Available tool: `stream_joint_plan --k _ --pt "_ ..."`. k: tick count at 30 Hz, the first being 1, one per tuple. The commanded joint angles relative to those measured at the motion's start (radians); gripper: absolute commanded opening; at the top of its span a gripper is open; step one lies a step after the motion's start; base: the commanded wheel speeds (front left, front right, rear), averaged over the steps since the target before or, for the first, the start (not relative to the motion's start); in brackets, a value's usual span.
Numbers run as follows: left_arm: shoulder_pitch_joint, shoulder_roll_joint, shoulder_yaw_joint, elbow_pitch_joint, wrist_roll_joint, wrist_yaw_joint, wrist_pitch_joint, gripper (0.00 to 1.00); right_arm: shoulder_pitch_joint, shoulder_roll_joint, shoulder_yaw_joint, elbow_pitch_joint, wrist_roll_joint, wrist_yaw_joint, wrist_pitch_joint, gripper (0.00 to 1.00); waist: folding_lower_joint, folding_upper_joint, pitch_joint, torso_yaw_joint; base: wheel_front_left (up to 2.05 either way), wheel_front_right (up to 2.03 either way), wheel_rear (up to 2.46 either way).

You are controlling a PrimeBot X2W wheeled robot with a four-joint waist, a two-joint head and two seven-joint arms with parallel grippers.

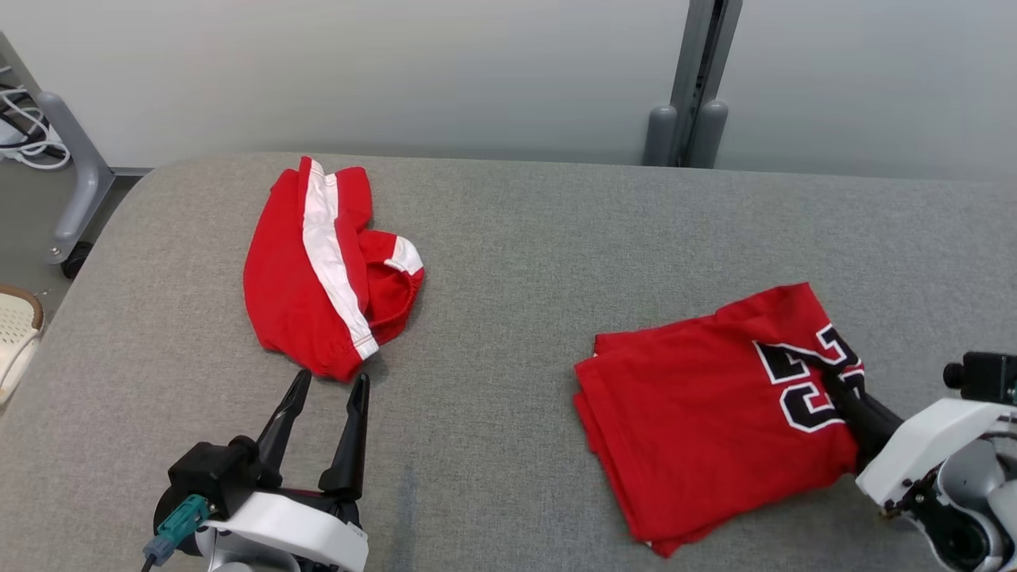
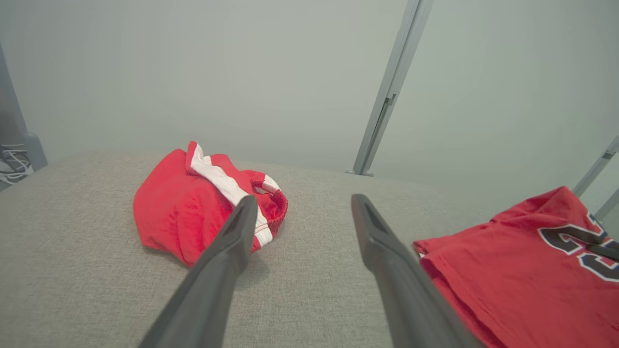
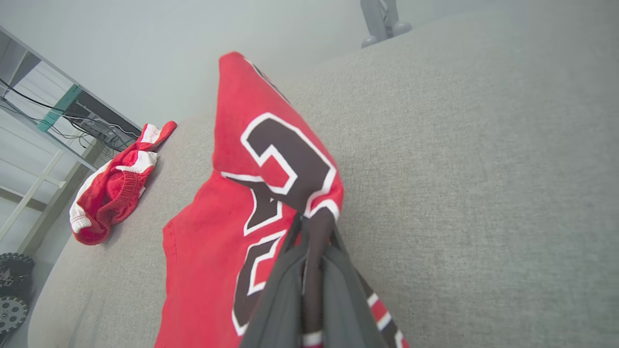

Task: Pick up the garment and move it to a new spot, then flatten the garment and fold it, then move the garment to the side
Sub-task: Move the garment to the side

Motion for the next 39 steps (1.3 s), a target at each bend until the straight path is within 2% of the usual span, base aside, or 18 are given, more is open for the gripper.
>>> stream_joint_plan --k 1,11,22,39 --pt "-0.003 -0.001 0.004 -0.004 0.008 -0.003 -0.004 1.0 -0.029 -0.025 0.003 -0.002 0.008 0.001 0.008 0.0 0.0 0.0 0.01 -0.009 0.0 0.0 0.0" --pt "-0.052 -0.01 -0.003 -0.007 0.033 -0.017 -0.004 1.0 -0.199 -0.148 0.045 0.039 0.092 0.001 0.025 0.0 0.0 0.0 0.094 -0.047 0.0 0.0 0.0" --pt "-0.13 -0.002 -0.007 -0.026 0.063 -0.024 -0.004 1.0 -0.419 -0.245 0.1 0.129 0.183 0.001 -0.043 0.0 0.0 0.0 0.237 -0.085 0.0 0.0 0.0" --pt "-0.206 0.004 -0.002 -0.087 0.116 -0.018 -0.004 1.0 -0.631 -0.312 0.198 0.309 0.238 0.001 -0.234 0.0 0.0 0.0 0.354 -0.134 0.0 0.0 0.0"
